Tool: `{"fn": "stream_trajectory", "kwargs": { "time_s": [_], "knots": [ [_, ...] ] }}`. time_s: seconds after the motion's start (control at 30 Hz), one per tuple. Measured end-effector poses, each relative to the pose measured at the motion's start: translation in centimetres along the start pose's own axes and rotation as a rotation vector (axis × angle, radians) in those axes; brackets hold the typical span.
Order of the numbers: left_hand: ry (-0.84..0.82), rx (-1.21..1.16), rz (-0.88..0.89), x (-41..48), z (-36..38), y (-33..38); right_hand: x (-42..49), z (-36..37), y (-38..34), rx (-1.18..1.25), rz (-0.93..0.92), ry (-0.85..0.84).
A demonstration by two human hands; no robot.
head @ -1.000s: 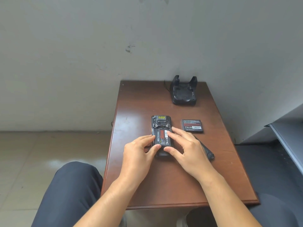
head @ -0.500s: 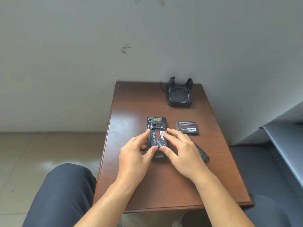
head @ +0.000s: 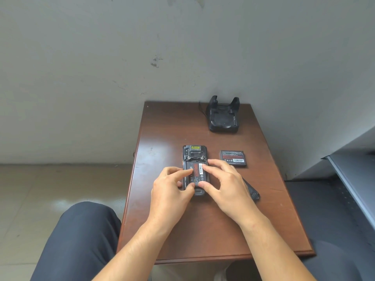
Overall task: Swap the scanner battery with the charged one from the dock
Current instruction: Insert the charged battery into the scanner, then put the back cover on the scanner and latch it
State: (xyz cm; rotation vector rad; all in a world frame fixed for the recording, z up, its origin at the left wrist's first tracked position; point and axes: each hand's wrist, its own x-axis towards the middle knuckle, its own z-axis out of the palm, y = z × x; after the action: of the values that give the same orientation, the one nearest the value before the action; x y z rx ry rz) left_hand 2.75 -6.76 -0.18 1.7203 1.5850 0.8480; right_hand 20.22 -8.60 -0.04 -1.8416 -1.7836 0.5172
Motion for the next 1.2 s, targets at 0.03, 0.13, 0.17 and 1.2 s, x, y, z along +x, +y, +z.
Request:
{"fn": "stream_trajectory", "kwargs": {
  "time_s": [0.03, 0.13, 0.17, 1.2],
  "knots": [
    [-0.008, 0.005, -0.003, 0.1, 0.0, 0.0, 0.1, 0.0, 0.0, 0.007, 0.007, 0.0],
    [-0.046, 0.01, -0.019, 0.3, -0.3, 0.2, 0.4, -0.2, -0.2, 0.008, 0.022, -0.009],
    [-0.059, 0.011, -0.025, 0.4, -0.4, 0.3, 0.4, -0.2, -0.2, 0.012, 0.026, -0.012],
    [-0.184, -0.031, -0.094, 1.0, -1.0, 0.8, -0.8, -5.4, 1.6, -0.243, 0.431, -0.107]
  ]
}}
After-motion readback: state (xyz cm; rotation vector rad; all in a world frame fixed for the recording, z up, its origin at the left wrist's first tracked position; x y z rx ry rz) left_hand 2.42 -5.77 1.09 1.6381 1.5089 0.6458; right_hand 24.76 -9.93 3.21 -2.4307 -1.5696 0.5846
